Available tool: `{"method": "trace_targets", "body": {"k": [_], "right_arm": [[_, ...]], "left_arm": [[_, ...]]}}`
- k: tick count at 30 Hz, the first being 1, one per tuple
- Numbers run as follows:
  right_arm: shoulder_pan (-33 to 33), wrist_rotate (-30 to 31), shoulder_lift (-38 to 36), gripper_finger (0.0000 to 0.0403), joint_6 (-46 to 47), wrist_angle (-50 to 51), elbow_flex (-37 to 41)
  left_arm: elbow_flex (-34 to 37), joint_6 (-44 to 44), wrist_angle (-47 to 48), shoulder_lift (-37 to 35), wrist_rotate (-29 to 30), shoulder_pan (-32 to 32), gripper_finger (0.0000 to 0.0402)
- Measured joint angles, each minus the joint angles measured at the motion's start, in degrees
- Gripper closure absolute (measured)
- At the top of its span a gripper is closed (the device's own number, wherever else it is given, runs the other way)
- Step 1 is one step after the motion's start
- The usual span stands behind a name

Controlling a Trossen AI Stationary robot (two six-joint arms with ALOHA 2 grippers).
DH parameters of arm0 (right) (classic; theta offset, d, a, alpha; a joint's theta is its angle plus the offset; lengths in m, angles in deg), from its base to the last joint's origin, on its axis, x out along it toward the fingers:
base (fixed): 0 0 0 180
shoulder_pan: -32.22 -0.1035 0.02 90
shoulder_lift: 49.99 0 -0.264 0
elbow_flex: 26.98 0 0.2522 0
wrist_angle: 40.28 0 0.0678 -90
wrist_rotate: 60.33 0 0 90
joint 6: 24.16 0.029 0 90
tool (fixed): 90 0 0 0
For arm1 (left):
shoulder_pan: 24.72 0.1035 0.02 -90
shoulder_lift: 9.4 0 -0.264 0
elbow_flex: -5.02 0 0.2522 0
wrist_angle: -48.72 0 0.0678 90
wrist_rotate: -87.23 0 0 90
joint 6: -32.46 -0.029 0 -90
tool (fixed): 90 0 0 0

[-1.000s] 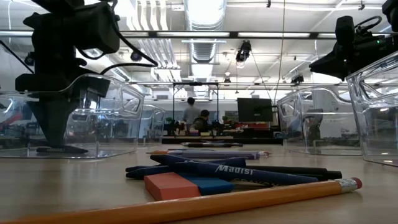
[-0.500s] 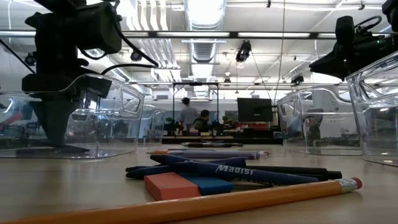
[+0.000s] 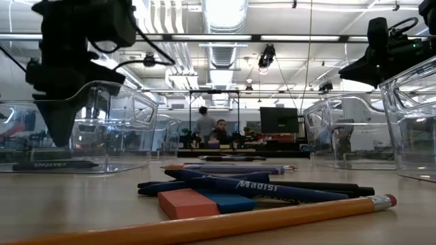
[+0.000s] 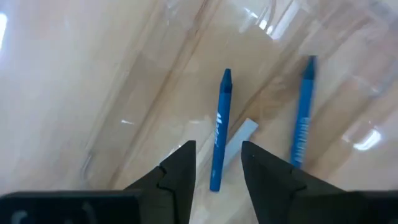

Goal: Sort crayons/erasers/pens/pencils in bins
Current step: Put the pencil into the top left transparent bin

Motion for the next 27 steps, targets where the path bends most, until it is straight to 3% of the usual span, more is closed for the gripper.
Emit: {"method": "trace_targets", "body": {"k": [9,18,21,27], "right_arm": [[0.0,0.0,0.0,0.0364,0.0,0.0,0.0],[0.0,0.0,0.0,0.0364,0.0,0.0,0.0],[0.0,0.0,0.0,0.0364,0.0,0.0,0.0],[0.0,0.0,0.0,0.0364,0.0,0.0,0.0]], "left_arm": [[-7.4,0.0,5.4,-3.8,0.6,0.0,0.0285],[-18.4,-3.9,4.4,-5.5,14.5,0.0,0.0285],[-21.7,-10.6,-0.1,-4.7,19.2,0.0,0.0285],[-22.8,-25.5,-18.8,-2.3,25.3,0.0,0.0285]]}}
